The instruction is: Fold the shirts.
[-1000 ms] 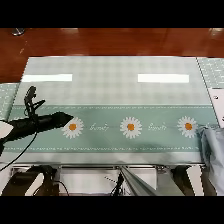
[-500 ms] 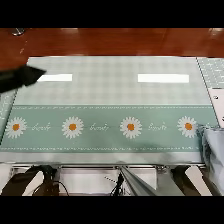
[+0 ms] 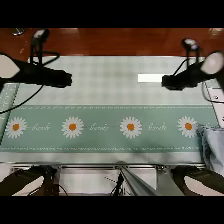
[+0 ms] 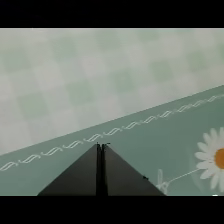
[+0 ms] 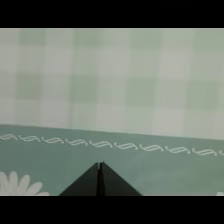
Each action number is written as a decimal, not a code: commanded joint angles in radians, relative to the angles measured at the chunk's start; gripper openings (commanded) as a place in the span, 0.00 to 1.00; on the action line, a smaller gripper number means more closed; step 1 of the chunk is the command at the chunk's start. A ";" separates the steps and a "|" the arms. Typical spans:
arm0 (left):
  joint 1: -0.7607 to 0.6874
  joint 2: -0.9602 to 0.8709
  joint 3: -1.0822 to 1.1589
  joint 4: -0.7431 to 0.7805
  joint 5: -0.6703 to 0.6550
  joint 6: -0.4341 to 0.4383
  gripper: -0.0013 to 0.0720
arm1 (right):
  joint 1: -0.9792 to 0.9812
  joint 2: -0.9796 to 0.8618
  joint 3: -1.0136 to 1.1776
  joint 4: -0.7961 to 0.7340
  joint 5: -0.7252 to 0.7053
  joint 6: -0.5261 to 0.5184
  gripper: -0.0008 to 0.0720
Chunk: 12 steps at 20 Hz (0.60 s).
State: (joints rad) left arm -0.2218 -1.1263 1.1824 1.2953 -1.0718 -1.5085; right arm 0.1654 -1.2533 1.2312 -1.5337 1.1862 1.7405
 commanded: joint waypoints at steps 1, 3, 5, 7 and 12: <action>-0.008 -0.050 -0.032 0.122 0.001 -0.057 0.04 | 0.070 -0.115 -0.043 -0.126 0.035 0.089 0.04; -0.007 -0.050 -0.032 0.124 -0.004 -0.056 0.05 | 0.062 -0.109 -0.043 -0.126 0.033 0.088 0.04; -0.009 -0.051 -0.032 0.122 -0.010 -0.056 0.05 | 0.062 -0.104 -0.043 -0.126 0.035 0.087 0.04; -0.009 -0.051 -0.032 0.122 -0.010 -0.056 0.05 | 0.062 -0.104 -0.043 -0.126 0.034 0.087 0.04; -0.009 -0.051 -0.032 0.122 -0.010 -0.057 0.05 | 0.062 -0.104 -0.043 -0.126 0.034 0.087 0.04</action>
State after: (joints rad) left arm -0.2302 -1.1759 1.1507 1.4136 -1.0805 -1.5635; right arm 0.2256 -1.3552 1.1889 -1.6550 1.2182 1.8259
